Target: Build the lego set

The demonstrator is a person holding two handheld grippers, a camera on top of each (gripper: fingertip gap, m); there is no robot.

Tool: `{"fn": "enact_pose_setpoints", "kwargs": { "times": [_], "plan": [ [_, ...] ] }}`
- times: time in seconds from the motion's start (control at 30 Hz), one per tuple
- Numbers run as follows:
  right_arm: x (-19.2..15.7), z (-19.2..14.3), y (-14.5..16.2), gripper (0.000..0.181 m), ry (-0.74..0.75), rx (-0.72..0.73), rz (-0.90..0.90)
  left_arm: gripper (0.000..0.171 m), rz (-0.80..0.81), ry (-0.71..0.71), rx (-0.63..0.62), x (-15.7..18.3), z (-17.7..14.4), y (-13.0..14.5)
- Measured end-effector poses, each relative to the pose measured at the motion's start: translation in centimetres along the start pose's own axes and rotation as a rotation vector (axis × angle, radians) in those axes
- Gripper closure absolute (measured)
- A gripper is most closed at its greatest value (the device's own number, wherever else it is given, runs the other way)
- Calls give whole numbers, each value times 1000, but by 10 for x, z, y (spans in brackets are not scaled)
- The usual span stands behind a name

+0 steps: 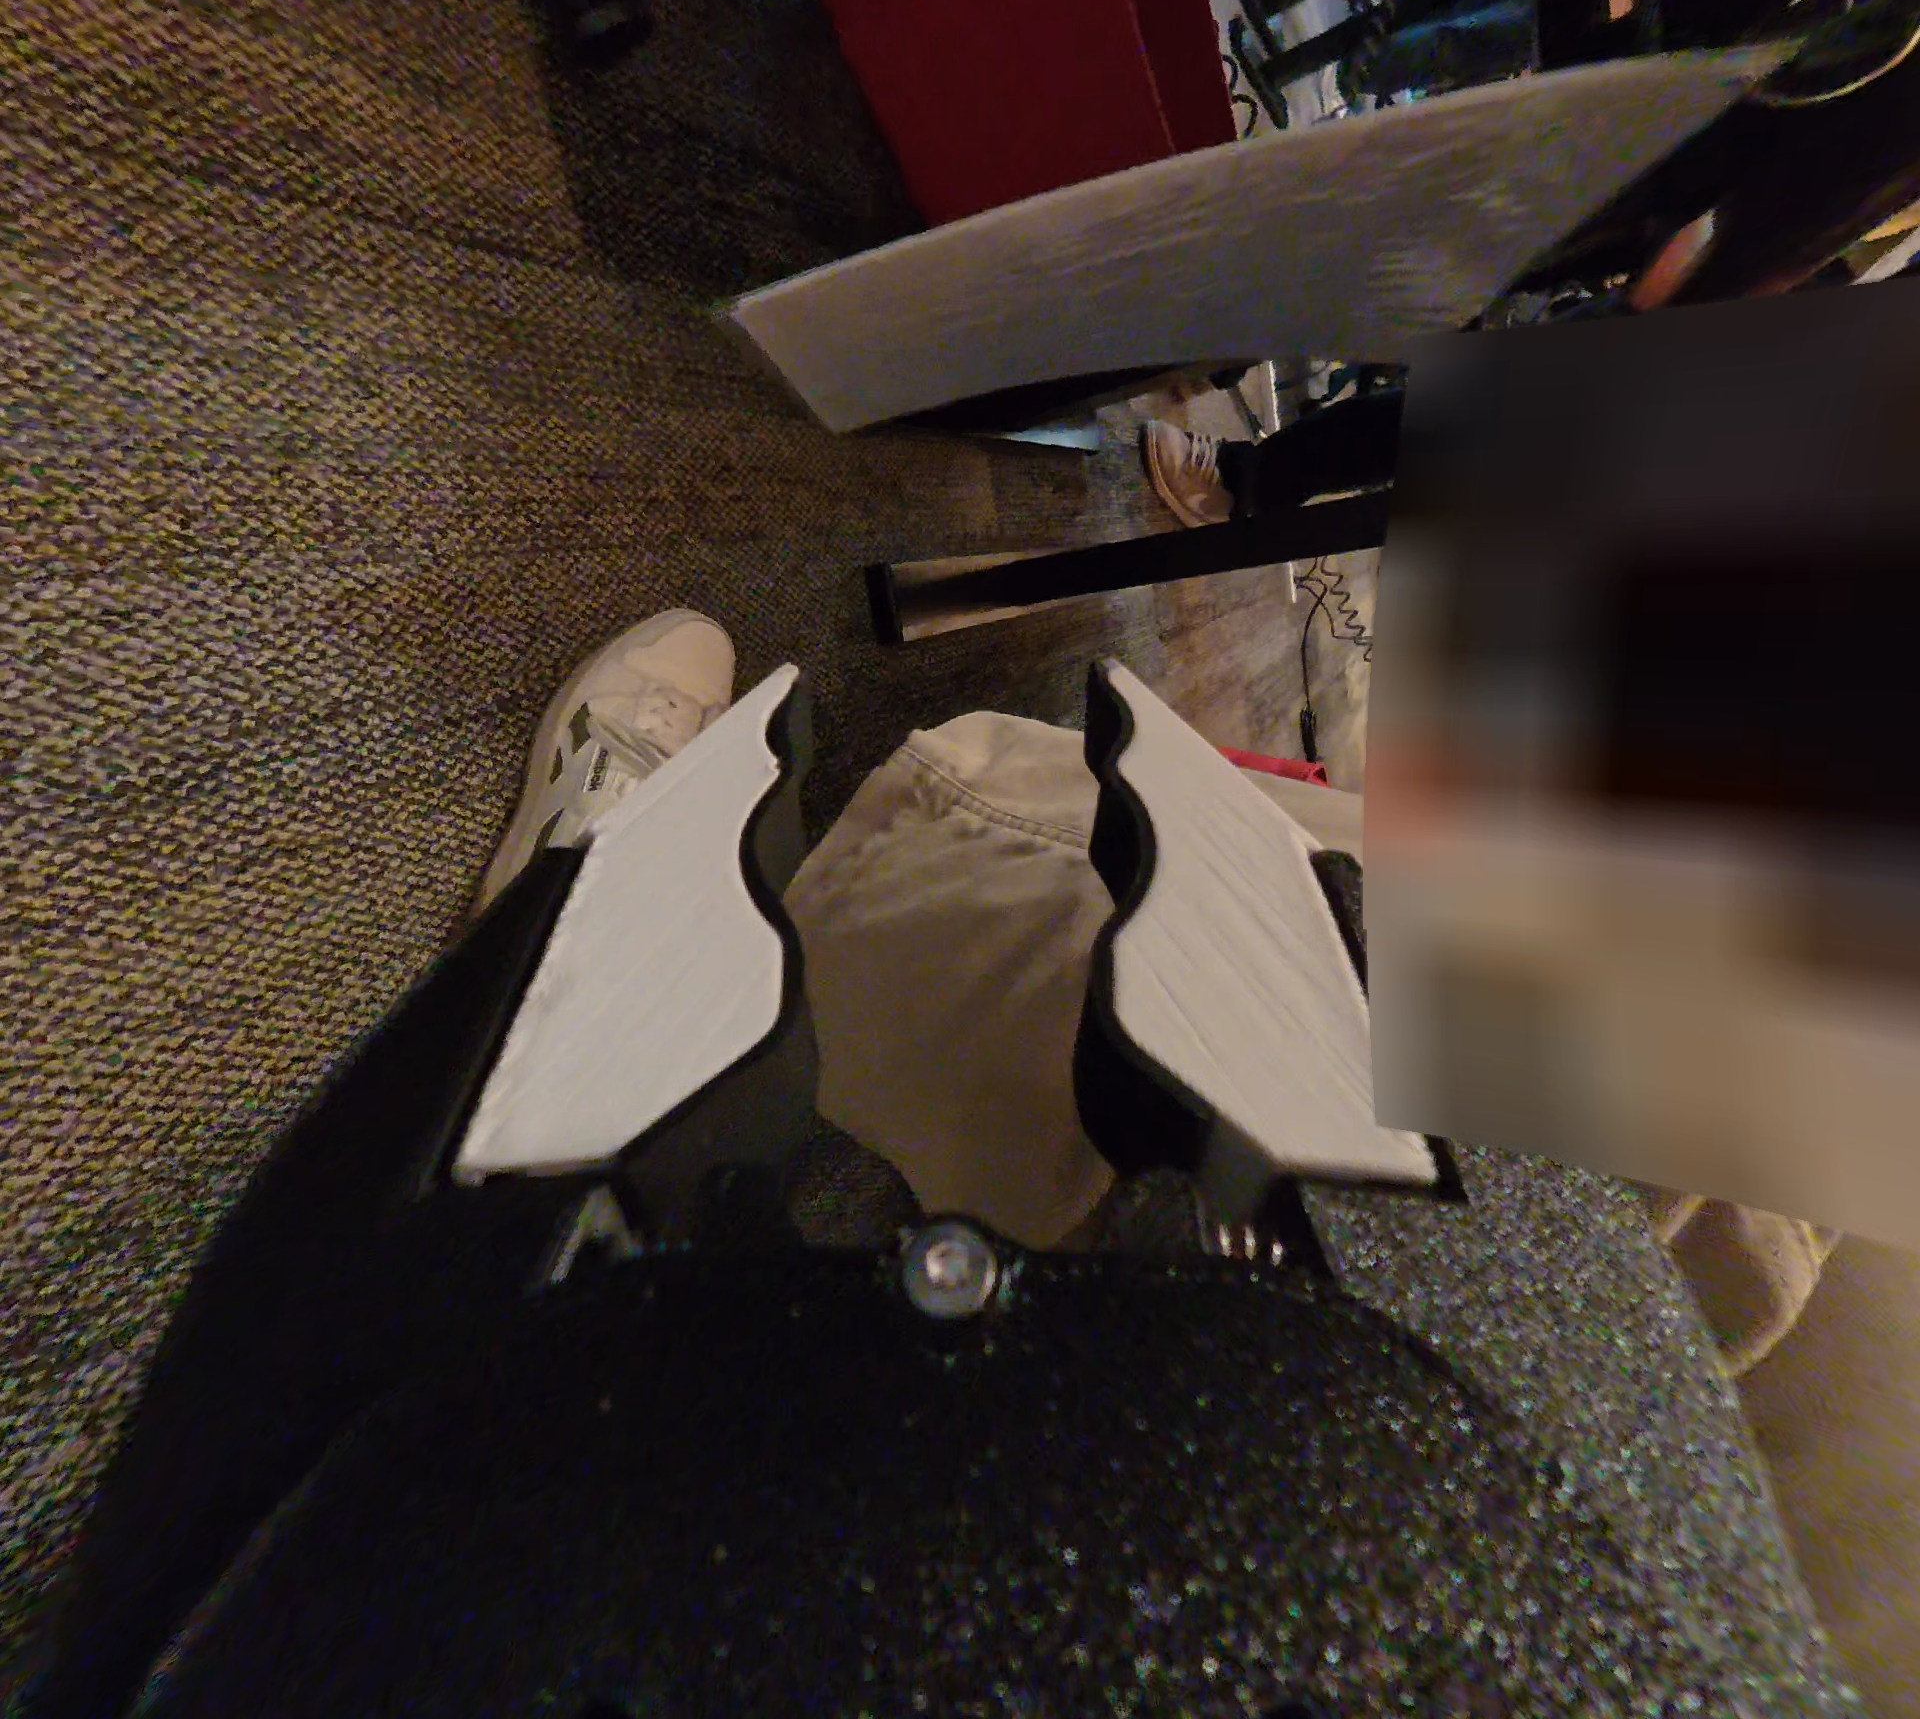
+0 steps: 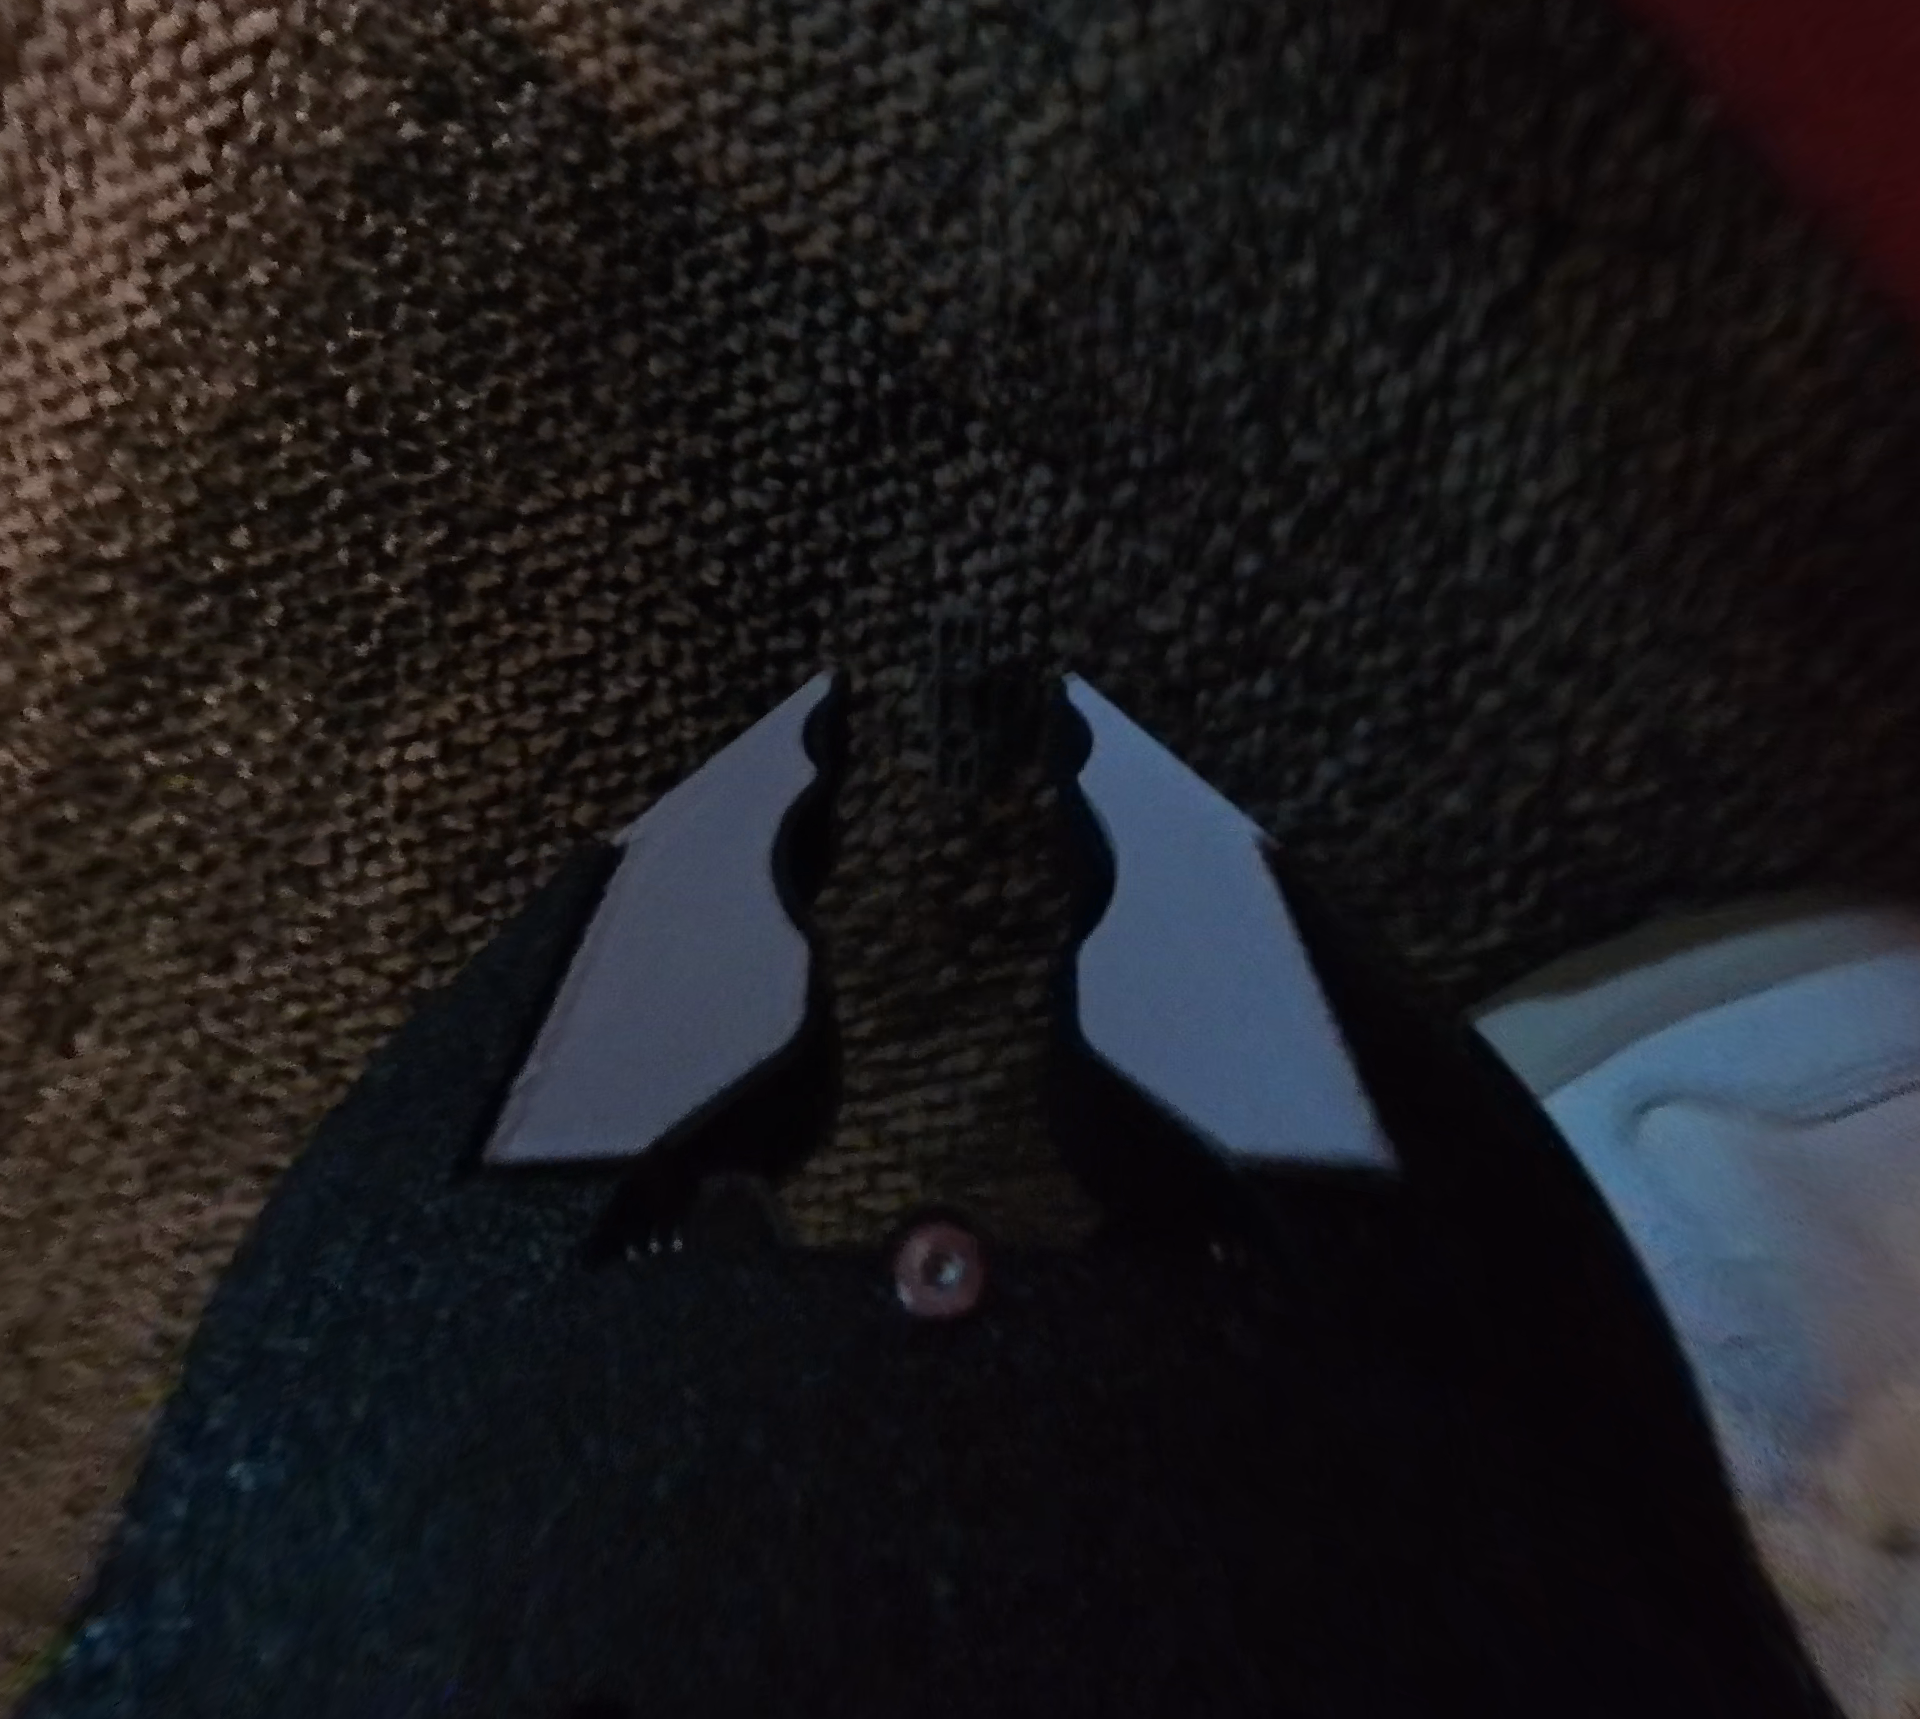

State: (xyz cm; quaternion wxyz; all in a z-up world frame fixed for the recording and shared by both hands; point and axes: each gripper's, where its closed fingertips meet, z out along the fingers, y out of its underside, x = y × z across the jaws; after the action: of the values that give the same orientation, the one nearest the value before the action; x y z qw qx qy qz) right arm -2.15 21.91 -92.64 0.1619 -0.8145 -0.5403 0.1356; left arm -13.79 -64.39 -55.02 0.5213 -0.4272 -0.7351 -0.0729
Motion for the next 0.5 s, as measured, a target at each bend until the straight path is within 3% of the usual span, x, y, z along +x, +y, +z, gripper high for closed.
{"fn": "enact_pose_setpoints", "kwargs": {
  "times": [0.03,0.13,0.23,0.33,0.5],
  "plan": [
    [2,0,-3,145,4,-25,-57,122,-1,-1,-1,-1,1,1],
    [8,5,4,148,23,-147,-206,123,6,-3,-14,-2,6,8],
    [1,12,19,151,-38,-230,-209,123,5,0,-31,0,12,15],
    [5,14,19,164,11,-245,-253,123,20,-11,-57,2,13,20],
    [-15,-7,17,165,-24,-255,-195,124,45,25,-66,25,5,22]
  ]
}}
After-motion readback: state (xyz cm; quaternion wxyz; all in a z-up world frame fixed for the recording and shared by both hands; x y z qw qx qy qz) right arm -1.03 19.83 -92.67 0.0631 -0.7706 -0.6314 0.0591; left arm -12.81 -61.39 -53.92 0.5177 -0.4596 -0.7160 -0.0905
